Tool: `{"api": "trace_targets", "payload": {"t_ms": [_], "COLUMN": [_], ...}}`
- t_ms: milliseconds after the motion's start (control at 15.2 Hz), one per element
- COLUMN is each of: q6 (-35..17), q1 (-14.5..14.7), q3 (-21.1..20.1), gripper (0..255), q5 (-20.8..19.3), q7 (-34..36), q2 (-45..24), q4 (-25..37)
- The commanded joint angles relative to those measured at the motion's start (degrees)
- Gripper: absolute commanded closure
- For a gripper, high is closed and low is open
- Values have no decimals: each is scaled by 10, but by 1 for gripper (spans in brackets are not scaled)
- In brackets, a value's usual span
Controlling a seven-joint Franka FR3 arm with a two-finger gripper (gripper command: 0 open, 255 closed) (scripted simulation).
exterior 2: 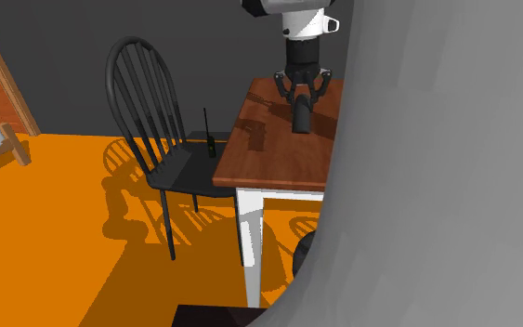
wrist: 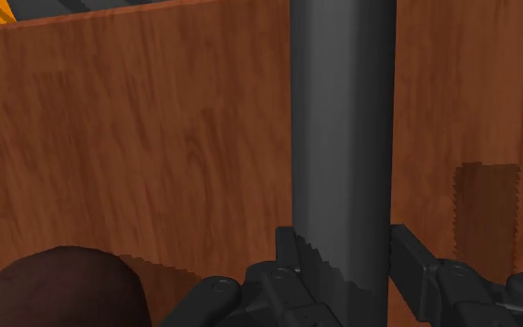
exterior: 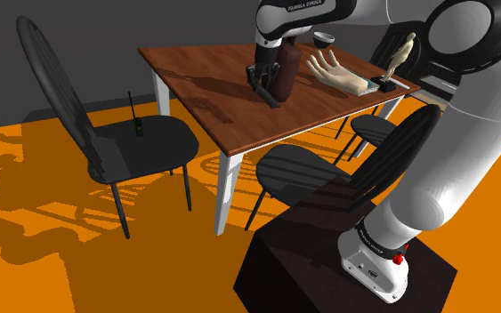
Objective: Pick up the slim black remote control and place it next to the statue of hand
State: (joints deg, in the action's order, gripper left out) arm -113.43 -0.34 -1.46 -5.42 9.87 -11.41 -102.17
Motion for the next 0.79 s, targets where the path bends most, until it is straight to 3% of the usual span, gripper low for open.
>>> {"api": "trace_targets", "payload": {"t_ms": [0,726], "q6": [14,95], "q1": [1,1], "q3": [0,-1], "gripper": [255,255], "q5": [1,3], "q7": [-1,-7], "q2": [5,16], "q4": [9,79]}}
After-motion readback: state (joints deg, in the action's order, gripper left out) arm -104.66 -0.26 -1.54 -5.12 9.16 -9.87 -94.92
